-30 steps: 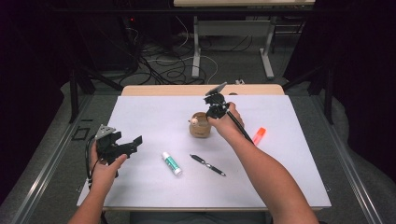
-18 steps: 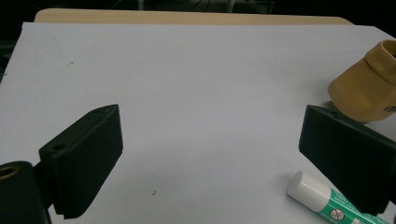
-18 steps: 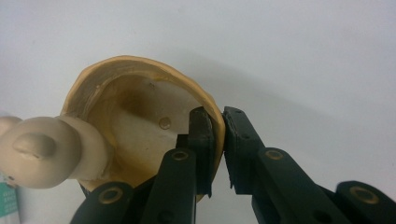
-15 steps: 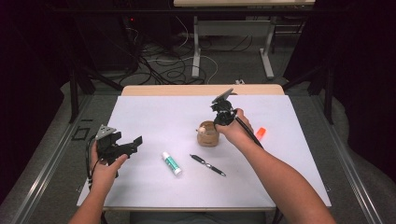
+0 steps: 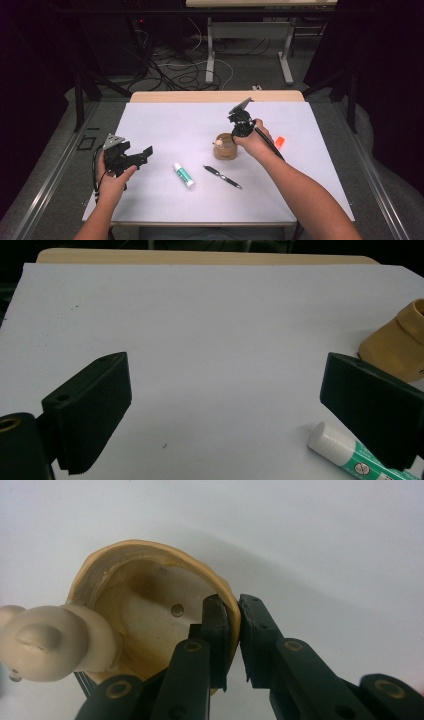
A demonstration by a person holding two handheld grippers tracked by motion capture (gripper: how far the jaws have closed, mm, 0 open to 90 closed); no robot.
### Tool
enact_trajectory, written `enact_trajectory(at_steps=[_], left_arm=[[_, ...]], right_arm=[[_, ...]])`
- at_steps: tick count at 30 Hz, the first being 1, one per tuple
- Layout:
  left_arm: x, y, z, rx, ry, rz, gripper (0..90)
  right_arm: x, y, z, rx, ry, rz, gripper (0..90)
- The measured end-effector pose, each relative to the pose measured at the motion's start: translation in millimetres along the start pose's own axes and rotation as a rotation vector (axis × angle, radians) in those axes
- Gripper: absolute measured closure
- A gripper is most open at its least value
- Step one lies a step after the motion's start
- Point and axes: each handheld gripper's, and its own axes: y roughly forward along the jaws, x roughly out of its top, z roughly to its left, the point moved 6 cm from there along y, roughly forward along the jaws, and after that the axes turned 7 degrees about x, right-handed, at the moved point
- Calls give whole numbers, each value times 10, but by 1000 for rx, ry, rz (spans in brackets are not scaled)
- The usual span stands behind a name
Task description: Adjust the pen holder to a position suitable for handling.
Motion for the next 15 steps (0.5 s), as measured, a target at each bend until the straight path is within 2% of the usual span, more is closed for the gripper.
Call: enact_trajectory(at_steps=[2,3,8,9,10,11,15], left_arm=[[-1,1,-3,0,-1,0,63],[-1,2,-2,0,-1,0,63],[-7,11,-5,-1,-1,4,63],[-7,11,-5,-1,1,5,63],[-6,12,-7,-2,1,5,63],[-6,12,-9,-2,1,5,63],[-7,15,-10,-3,2,5,63]], right_arm=[[-12,-12,-13,-12,2,31,822],[-8,7,-22,-2,8,7,822],[-2,22,-21,12,-13,-21,821],[-3,23,-34,17,-32,-20,821],[-4,20,-37,18,-32,-14,821],[-2,19,-24,17,-7,-7,821],[4,23,-20,15,-25,-8,821]])
